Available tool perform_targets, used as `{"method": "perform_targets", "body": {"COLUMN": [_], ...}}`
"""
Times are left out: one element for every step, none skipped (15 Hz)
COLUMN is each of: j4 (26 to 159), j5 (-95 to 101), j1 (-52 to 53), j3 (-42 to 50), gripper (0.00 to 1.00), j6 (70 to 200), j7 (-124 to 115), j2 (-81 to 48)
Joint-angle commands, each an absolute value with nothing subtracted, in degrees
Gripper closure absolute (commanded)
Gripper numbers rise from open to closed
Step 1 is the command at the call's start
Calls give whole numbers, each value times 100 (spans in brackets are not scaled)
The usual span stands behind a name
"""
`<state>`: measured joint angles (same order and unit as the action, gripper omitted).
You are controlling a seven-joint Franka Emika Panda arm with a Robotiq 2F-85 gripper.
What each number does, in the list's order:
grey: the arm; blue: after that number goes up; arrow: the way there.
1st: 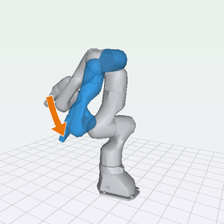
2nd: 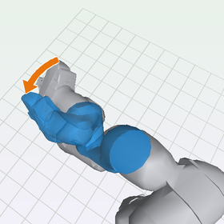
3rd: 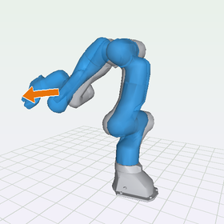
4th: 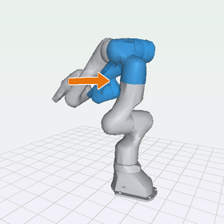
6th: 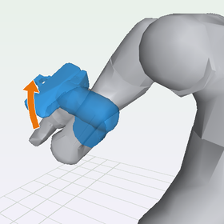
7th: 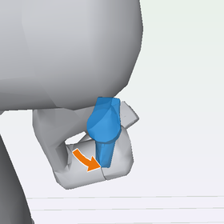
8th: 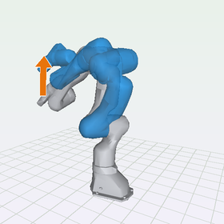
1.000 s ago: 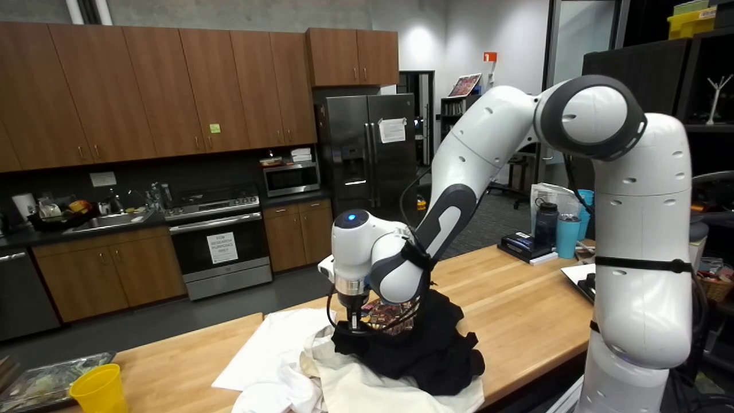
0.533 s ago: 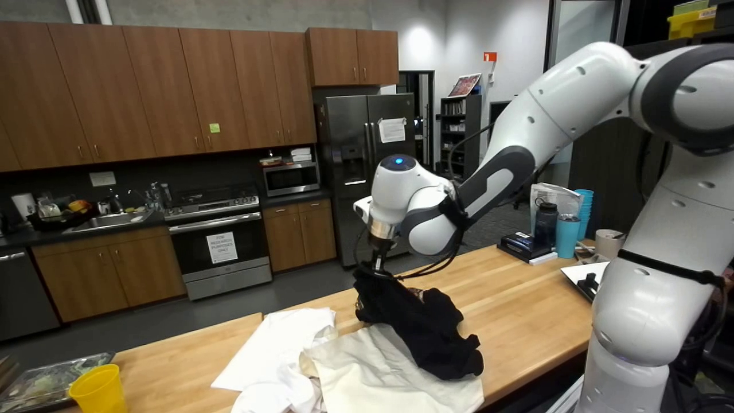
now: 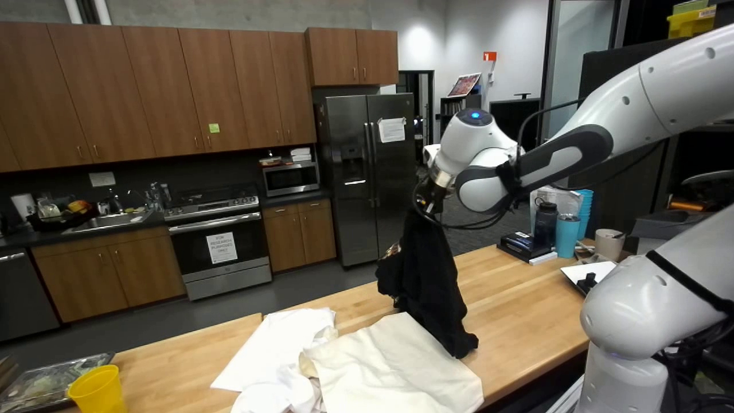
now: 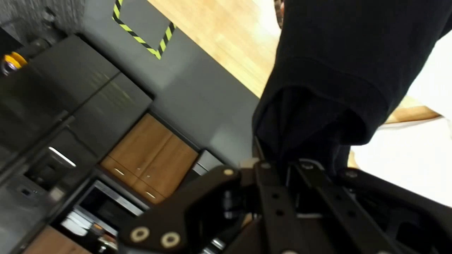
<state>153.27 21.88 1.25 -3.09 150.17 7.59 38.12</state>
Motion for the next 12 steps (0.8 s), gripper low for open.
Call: {"method": "perform_targets", "body": {"j4": [15445, 15418, 15410, 15410, 15410, 15411, 15410, 15419, 15423, 15426, 15427, 15427], "j5": [2107, 2186, 2101, 2110, 2114, 2111, 2106, 2111, 2115, 2118, 2118, 2117], "j1": [-577, -889, -603, -803, -918, -951, -948, -948, -944, -942, -942, -943], "j3": [358, 519, 229, 377, 472, 520, 529, 513, 480, 458, 457, 463], "gripper": [98, 98, 92, 92, 92, 92, 92, 92, 92, 92, 92, 92], "j6": [14843, 14873, 14939, 14937, 14937, 14937, 14928, 14937, 14936, 14936, 14936, 14936], "j7": [959, 968, 915, 971, 1020, 1029, 1032, 1023, 1011, 1004, 1003, 1004], "j2": [4351, 4362, 4175, 4226, 4250, 4253, 4251, 4249, 4250, 4253, 4253, 4251]}}
